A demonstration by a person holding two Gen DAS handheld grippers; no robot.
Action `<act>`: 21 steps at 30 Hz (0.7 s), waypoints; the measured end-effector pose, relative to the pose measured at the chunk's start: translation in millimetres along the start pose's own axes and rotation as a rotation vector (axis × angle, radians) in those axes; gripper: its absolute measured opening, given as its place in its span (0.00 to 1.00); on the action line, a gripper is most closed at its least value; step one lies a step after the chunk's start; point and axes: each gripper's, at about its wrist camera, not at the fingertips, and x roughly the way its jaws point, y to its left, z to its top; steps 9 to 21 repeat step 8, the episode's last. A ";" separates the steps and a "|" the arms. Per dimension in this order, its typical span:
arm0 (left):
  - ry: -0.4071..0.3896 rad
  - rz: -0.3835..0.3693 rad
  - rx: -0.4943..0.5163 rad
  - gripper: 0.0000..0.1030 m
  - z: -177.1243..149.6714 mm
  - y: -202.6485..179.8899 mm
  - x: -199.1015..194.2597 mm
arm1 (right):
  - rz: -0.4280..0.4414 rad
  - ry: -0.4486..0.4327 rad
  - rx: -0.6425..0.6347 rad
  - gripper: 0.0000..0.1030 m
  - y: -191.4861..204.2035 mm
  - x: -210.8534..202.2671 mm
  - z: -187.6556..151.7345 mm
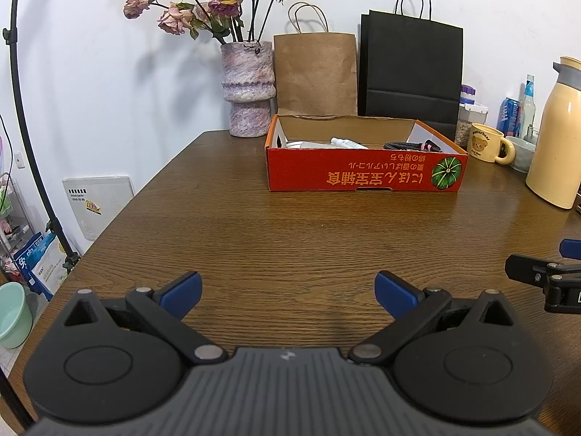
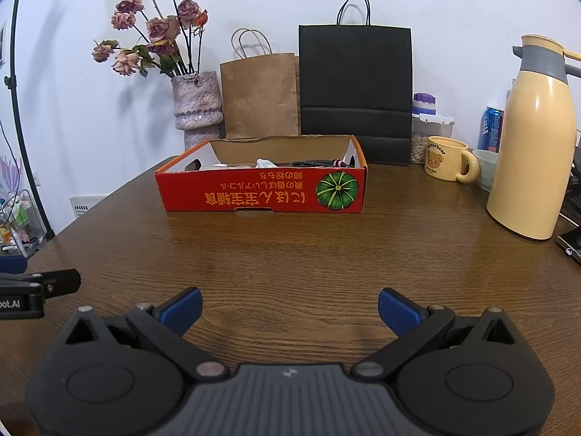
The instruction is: Organize rigid objects
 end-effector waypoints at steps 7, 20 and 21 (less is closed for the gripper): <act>-0.005 0.003 0.003 1.00 -0.7 -2.0 0.5 | 0.000 0.001 0.000 1.00 -0.3 -0.1 0.1; -0.005 0.002 0.004 1.00 -0.9 -2.2 0.8 | 0.000 0.001 0.000 1.00 -0.3 -0.1 0.2; -0.005 0.002 0.004 1.00 -0.9 -2.2 0.8 | 0.000 0.001 0.000 1.00 -0.3 -0.1 0.2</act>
